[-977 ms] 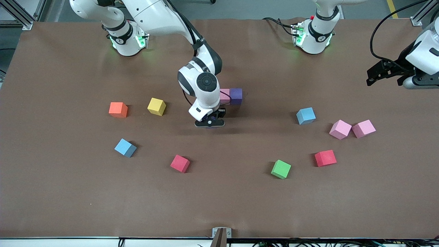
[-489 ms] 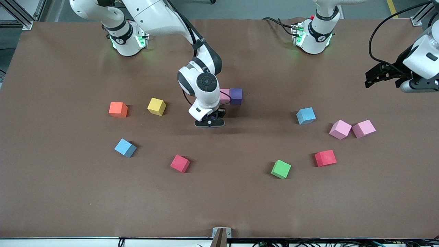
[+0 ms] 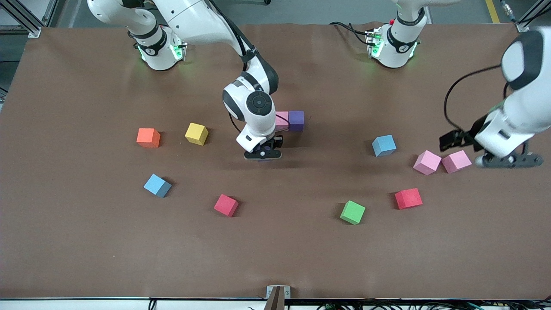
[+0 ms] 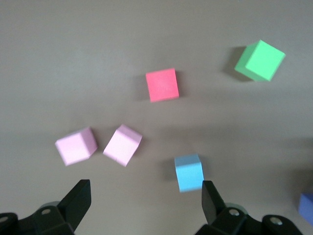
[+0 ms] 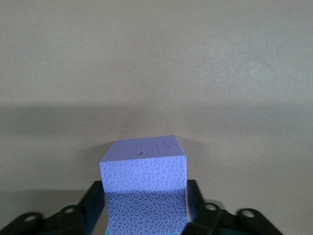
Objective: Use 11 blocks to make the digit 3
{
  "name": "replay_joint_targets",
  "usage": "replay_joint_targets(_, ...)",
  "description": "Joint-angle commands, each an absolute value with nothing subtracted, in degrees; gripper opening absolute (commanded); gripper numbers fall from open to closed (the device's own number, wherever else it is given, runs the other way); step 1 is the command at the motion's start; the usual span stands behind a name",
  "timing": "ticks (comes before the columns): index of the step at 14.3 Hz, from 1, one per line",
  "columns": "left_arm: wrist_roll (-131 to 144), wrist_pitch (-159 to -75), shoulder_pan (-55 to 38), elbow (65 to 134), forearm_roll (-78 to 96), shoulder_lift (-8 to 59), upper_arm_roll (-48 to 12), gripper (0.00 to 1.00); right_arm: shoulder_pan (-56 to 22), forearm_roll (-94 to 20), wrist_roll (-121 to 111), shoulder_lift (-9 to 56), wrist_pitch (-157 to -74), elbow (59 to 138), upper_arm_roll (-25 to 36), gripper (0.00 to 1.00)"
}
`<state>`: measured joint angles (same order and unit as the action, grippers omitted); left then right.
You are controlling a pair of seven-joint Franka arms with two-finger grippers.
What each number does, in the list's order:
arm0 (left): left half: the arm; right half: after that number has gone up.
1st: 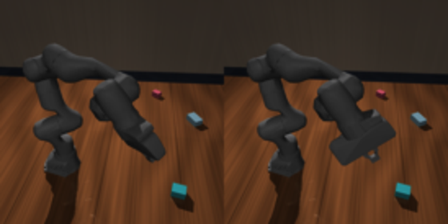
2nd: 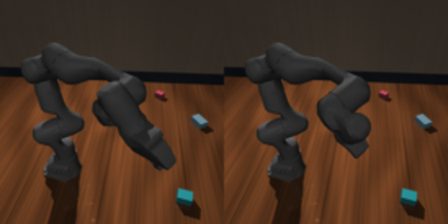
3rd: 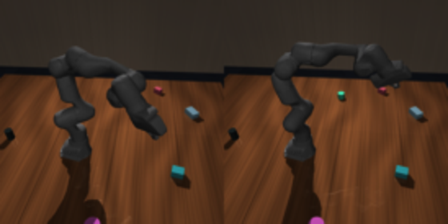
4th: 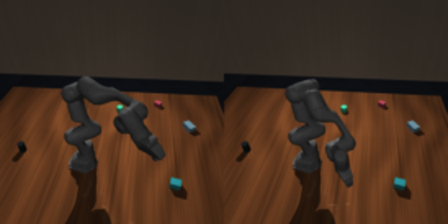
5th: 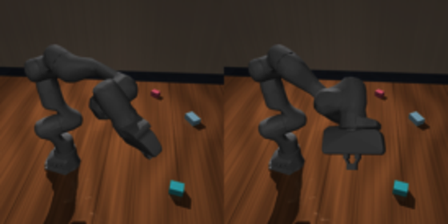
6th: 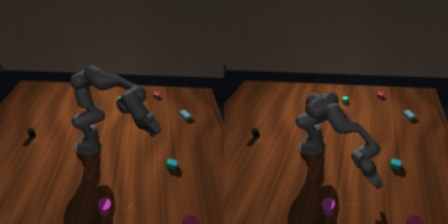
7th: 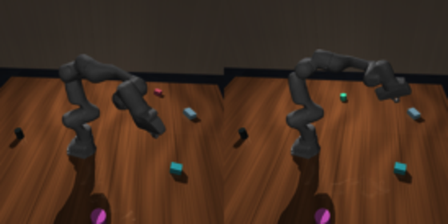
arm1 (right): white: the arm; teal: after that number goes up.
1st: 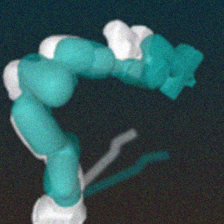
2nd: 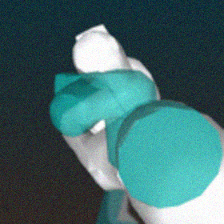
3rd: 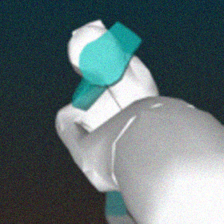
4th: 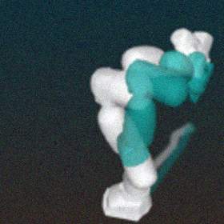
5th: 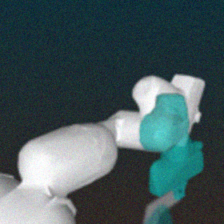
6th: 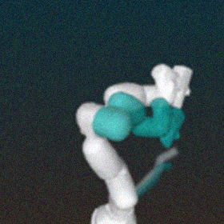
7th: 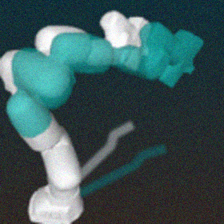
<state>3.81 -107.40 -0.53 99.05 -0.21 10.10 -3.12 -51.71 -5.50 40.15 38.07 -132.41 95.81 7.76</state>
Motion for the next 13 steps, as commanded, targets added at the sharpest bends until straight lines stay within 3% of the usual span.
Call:
replay_joint_targets(1, 9.5, -113.3, -1.0, 97.5, 0.9, 17.1, -3.5, 1.0, -52.0, -5.7, 40.8, 37.4, -133.3, 96.7, 8.0, 1.0)
replay_joint_targets(3, 17.4, -116.3, -1.6, 96.3, 3.8, 20.7, -3.6, 1.0, -51.9, -5.7, 40.9, 37.3, -133.0, 96.5, 8.0, 1.0)
replay_joint_targets(5, 28.5, -115.8, -3.7, 89.6, 6.3, 25.9, -3.7, 1.0, -51.7, -5.8, 40.7, 36.8, -132.6, 96.3, 8.0, 1.0)
replay_joint_targets(8, 47.1, -116.7, -7.7, 88.1, 7.5, 29.3, -3.7, 1.0, -50.5, -5.9, 40.3, 34.4, -130.7, 96.2, 8.1, 1.0)
replay_joint_targets(13, 60.3, -117.3, -10.5, 76.2, 7.4, 39.9, -3.4, 1.0, -45.2, -5.7, 41.0, 29.3, -127.0, 96.7, 9.4, 1.0)
